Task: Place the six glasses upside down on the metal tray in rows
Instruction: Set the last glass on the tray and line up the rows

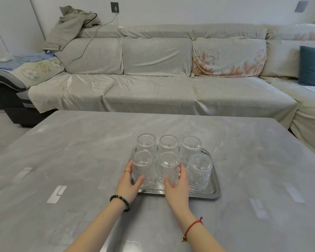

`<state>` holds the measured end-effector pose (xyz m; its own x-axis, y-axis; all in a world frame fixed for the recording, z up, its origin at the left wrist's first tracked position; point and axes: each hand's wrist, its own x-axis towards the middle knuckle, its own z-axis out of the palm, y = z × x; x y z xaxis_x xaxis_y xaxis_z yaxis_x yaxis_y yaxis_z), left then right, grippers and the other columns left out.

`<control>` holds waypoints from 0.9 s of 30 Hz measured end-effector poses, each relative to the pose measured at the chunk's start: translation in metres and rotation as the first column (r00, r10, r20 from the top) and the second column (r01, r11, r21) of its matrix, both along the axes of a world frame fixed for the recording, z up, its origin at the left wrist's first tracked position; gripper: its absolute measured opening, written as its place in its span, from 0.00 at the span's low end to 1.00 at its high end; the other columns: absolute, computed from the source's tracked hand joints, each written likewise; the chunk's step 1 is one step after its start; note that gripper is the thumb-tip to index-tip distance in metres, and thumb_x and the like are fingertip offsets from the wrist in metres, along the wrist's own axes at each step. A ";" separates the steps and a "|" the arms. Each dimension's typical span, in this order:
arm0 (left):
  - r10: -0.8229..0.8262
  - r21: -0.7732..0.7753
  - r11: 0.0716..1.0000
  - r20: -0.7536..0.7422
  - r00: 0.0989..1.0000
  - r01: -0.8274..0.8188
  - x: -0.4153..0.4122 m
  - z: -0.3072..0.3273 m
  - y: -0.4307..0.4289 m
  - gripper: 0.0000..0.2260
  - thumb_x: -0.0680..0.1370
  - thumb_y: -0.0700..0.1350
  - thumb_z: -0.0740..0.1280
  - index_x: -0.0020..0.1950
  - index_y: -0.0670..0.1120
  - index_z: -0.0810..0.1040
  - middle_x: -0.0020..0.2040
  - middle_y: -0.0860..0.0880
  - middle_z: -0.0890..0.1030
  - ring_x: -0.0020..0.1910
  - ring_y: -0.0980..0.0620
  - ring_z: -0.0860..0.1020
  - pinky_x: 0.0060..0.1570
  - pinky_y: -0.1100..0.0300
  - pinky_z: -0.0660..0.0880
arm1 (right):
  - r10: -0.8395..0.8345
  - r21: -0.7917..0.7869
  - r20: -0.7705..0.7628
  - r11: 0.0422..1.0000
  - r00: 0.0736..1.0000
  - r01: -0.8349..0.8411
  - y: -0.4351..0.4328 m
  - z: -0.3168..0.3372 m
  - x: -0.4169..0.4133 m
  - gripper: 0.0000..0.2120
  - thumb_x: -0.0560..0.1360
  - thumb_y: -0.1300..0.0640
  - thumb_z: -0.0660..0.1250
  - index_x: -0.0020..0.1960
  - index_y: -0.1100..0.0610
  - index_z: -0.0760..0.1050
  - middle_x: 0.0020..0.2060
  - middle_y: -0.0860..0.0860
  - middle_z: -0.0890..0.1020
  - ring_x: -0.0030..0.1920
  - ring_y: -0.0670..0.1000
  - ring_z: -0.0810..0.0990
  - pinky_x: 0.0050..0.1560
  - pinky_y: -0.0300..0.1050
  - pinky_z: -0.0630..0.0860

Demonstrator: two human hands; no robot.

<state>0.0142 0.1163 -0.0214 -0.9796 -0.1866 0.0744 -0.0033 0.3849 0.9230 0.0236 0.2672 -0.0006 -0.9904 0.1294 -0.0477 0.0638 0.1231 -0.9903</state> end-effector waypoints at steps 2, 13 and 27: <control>-0.002 -0.001 1.000 -0.001 1.000 0.002 0.000 -0.001 -0.001 0.31 0.73 0.42 0.67 0.72 0.45 0.55 0.71 0.49 0.64 0.69 0.55 0.63 0.69 0.58 0.60 | 0.028 0.022 -0.008 0.999 1.000 -0.028 0.002 0.003 0.000 0.32 0.73 0.63 0.64 0.72 0.55 0.53 0.71 0.54 0.62 0.71 0.52 0.61 0.70 0.56 0.63; 0.037 -0.035 0.999 0.103 0.994 -0.033 0.012 -0.015 -0.027 0.37 0.68 0.47 0.72 0.72 0.47 0.56 0.69 0.54 0.64 0.65 0.62 0.65 0.61 0.69 0.61 | -0.120 0.177 -0.230 0.971 0.966 0.163 0.080 0.027 -0.009 0.41 0.67 0.61 0.72 0.72 0.51 0.53 0.70 0.49 0.62 0.69 0.46 0.60 0.67 0.40 0.57; 0.015 -0.085 0.996 0.096 0.995 -0.007 0.014 -0.017 -0.028 0.37 0.65 0.44 0.75 0.70 0.46 0.61 0.66 0.50 0.71 0.59 0.59 0.69 0.60 0.64 0.64 | -0.010 0.232 -0.193 0.971 0.981 0.056 0.075 -0.007 -0.013 0.47 0.63 0.64 0.72 0.72 0.45 0.49 0.71 0.48 0.62 0.71 0.50 0.62 0.71 0.51 0.61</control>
